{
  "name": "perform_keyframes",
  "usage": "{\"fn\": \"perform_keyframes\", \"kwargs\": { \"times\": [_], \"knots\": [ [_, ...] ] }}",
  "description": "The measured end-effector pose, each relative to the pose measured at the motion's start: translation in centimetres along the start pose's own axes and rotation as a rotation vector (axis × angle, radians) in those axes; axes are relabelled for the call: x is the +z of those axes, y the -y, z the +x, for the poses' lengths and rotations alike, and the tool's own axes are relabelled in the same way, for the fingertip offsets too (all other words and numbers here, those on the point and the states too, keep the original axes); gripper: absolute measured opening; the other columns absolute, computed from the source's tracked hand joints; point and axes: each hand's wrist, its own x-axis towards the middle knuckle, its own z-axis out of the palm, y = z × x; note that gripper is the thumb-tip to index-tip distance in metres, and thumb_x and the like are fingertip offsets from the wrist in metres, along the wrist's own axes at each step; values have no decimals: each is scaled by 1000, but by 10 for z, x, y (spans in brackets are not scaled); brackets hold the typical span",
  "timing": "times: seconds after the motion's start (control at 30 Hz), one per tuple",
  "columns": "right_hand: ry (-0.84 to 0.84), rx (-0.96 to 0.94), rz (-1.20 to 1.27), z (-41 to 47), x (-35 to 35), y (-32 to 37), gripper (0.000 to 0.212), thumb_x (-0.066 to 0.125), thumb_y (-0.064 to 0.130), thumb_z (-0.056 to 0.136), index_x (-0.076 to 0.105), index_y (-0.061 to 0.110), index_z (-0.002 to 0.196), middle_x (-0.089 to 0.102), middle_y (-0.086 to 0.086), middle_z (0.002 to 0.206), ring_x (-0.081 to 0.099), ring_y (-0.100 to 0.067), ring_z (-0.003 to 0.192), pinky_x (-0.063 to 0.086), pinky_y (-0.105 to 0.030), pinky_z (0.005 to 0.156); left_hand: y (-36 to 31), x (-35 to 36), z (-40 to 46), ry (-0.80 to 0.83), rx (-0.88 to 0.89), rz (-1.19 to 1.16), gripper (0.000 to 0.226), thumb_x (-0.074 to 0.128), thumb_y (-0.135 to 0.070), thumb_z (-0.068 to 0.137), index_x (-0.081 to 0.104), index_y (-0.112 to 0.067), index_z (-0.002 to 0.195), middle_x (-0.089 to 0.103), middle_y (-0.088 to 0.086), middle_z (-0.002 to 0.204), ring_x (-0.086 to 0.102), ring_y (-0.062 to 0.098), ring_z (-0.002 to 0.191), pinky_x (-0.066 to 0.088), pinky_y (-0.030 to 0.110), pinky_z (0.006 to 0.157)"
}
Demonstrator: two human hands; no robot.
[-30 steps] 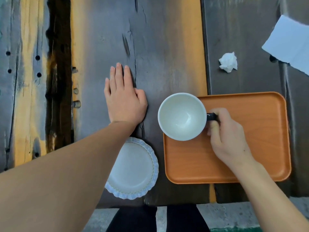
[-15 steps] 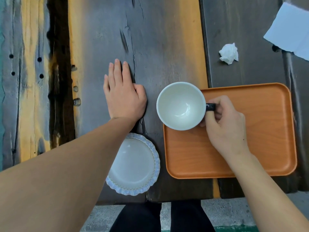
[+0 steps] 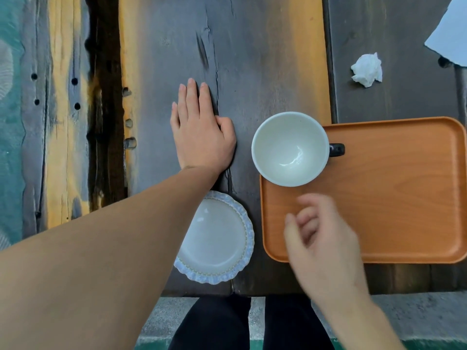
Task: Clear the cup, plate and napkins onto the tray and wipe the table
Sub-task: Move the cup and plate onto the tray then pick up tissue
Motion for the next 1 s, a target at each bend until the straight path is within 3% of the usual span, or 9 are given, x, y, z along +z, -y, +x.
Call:
{"fn": "perform_keyframes", "kwargs": {
  "times": [0.13,0.3,0.47,0.63,0.7,0.77,1.0],
  "knots": [
    [112,-174,-205,-21,35,19,21,59,41,90,60,30,108,57,16,91,54,-2,60,47,-21,49,0,0,0,-10,0,1,65,38,-25,91,38,-9,154,29,11,165,21,27,154,17,46,126],
    [55,-195,-217,-8,57,25,19,69,35,88,63,24,102,54,9,90,50,-10,51,43,-23,40,-1,1,0,-16,1,2,65,38,-25,91,38,-9,154,30,11,165,21,28,154,16,46,126],
    [37,-180,-307,1,64,26,26,74,32,83,62,22,104,58,5,90,58,-12,61,44,-24,42,-1,1,0,-14,6,9,66,35,-26,91,37,-8,154,29,12,165,21,28,154,17,46,126],
    [38,-228,-300,0,69,26,17,73,23,84,66,20,100,63,7,79,61,-14,69,49,-25,57,0,3,0,-13,7,8,66,36,-26,91,37,-9,154,29,11,165,21,28,154,17,46,126],
    [77,-218,-258,-2,69,29,13,69,20,87,61,21,96,60,7,78,57,-12,65,41,-17,57,0,3,0,-13,7,4,66,36,-26,91,38,-9,154,29,11,165,21,28,154,17,46,126],
    [125,-203,-234,-5,69,31,14,67,17,88,55,20,94,57,8,74,46,-8,56,24,-7,50,0,3,0,-18,7,3,65,37,-25,90,38,-9,154,30,11,164,22,28,154,17,46,126],
    [282,-215,-280,-10,64,30,42,77,8,79,52,15,113,30,17,61,25,-9,38,2,-14,34,-2,1,0,-14,10,-5,66,36,-24,89,39,-8,153,31,11,164,22,29,154,17,47,126]
  ]
}}
